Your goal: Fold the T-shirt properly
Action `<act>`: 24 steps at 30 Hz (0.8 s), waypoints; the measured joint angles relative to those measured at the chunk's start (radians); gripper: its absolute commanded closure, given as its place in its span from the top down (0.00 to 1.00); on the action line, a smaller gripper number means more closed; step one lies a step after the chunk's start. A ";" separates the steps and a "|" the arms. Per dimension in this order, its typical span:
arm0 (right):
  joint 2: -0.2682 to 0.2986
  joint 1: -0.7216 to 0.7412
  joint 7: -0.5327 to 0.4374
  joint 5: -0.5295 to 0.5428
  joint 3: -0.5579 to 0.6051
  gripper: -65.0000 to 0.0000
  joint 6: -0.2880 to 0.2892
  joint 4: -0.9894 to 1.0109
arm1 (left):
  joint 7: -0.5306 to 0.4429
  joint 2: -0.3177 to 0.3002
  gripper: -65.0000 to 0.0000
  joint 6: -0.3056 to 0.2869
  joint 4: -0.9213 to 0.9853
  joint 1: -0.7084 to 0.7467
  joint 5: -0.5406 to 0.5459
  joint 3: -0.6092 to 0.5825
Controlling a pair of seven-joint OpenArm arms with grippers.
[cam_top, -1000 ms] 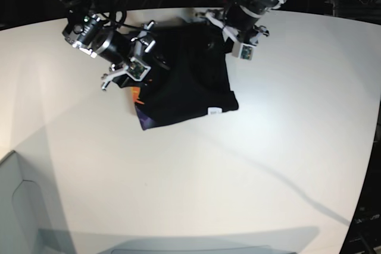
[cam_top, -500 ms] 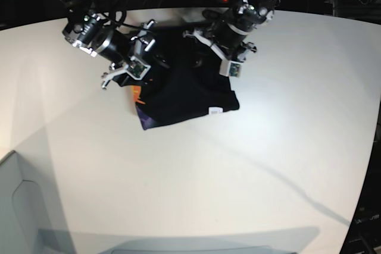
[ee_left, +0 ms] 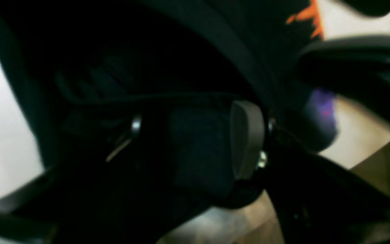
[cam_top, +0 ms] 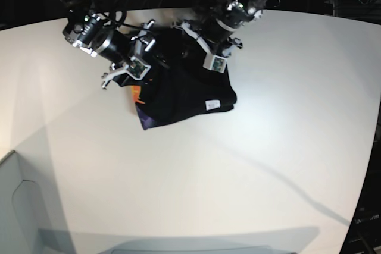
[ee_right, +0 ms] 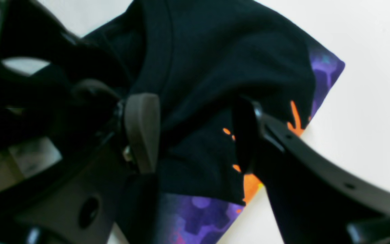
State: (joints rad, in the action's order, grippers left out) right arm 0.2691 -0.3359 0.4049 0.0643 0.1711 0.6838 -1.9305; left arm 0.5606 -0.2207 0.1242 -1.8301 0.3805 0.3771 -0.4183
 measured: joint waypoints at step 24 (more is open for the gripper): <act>0.000 0.006 0.002 0.000 0.002 0.53 0.000 0.000 | -0.004 -0.075 0.49 0.003 -0.154 0.315 0.001 0.366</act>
State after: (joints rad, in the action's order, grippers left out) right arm 0.2691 -0.3302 0.4072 0.0643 0.1730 0.6838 -1.9301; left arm 0.5568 -0.2958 0.1268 -1.9842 0.6956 0.3782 -0.0525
